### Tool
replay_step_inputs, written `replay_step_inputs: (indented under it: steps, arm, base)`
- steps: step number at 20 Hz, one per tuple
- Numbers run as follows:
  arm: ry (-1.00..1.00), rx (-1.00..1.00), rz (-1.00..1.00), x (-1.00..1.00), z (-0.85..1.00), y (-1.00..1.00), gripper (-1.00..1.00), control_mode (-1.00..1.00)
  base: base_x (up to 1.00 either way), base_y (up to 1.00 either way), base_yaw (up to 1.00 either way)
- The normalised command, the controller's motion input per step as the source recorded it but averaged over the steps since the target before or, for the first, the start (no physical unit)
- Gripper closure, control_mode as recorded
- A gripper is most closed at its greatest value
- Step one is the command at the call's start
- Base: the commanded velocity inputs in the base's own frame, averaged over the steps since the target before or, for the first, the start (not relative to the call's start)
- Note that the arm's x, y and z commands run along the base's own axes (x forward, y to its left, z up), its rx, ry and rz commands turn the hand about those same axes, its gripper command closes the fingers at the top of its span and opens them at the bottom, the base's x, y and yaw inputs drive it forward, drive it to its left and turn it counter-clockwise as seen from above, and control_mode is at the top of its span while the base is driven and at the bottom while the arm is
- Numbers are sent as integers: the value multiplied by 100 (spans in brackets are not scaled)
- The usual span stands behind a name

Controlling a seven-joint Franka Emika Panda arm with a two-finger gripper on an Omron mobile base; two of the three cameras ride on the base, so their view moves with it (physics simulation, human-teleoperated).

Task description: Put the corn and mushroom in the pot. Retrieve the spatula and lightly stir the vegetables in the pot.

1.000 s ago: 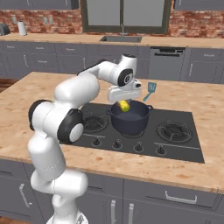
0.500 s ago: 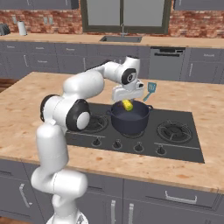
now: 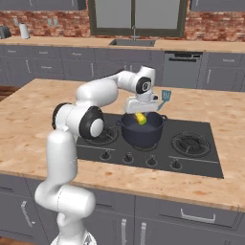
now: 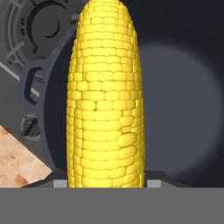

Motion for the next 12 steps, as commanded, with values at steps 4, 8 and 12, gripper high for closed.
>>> replay_step_inputs:
  steps: [4, 8, 12]
  arm:
    - [0, 0, 0, 5, -23, -7, 100, -100]
    - [0, 0, 0, 10, -22, -3, 100, -100]
    - [0, -1, 0, 5, -25, -1, 100, -100]
  base:
    - [0, 0, 0]
    - [0, 0, 0]
    - [0, 0, 0]
